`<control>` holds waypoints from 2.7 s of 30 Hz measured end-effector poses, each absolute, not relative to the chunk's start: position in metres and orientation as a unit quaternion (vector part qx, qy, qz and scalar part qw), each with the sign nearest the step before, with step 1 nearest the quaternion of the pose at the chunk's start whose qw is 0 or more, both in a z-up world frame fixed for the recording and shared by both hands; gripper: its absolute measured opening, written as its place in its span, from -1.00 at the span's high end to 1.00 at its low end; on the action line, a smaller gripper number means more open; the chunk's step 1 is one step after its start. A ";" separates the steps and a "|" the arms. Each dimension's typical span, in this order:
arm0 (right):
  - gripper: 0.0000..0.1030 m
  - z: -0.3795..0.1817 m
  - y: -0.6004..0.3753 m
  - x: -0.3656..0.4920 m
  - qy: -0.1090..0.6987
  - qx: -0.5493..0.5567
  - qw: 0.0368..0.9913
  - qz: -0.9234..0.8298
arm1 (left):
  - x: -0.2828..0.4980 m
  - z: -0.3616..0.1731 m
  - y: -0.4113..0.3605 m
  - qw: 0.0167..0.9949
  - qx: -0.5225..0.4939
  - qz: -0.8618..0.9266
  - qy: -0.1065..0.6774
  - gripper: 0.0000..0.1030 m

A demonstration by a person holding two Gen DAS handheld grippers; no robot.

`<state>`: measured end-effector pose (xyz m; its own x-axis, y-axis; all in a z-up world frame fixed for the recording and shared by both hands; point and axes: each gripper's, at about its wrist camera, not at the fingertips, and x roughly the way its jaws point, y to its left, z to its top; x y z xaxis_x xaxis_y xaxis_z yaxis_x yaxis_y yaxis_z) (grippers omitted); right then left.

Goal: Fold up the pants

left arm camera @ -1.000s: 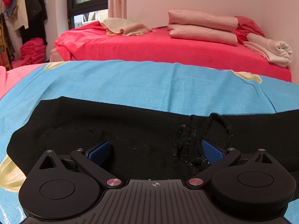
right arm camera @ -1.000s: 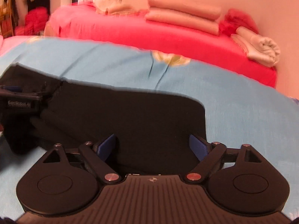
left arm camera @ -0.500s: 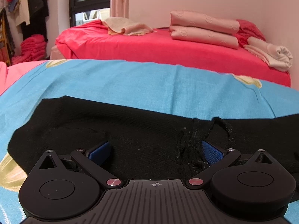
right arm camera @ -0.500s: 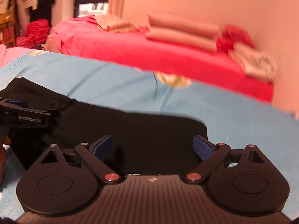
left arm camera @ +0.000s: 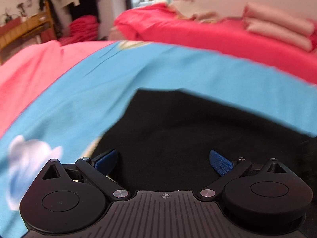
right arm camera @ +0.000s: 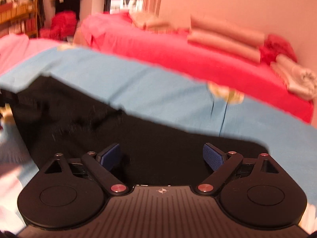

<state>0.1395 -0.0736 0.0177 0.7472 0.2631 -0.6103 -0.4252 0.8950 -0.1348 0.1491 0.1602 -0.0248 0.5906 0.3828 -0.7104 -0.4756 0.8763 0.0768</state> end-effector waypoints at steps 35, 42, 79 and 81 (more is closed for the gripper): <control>-0.87 -0.034 0.109 0.064 0.192 -0.383 0.853 0.299 | 0.125 -0.017 0.224 0.875 -0.162 0.254 0.380 -1.00; -0.86 -0.034 0.109 0.051 0.164 -0.381 0.857 0.306 | 0.108 -0.004 0.248 0.871 -0.179 0.285 0.357 -1.00; 0.59 0.077 0.037 0.139 0.295 -0.004 0.892 0.341 | 0.106 0.025 0.205 0.926 -0.246 0.030 0.286 -1.00; 0.59 0.086 0.005 0.137 0.280 0.015 0.904 0.324 | 0.121 0.028 0.162 0.928 -0.214 -0.033 0.304 -1.00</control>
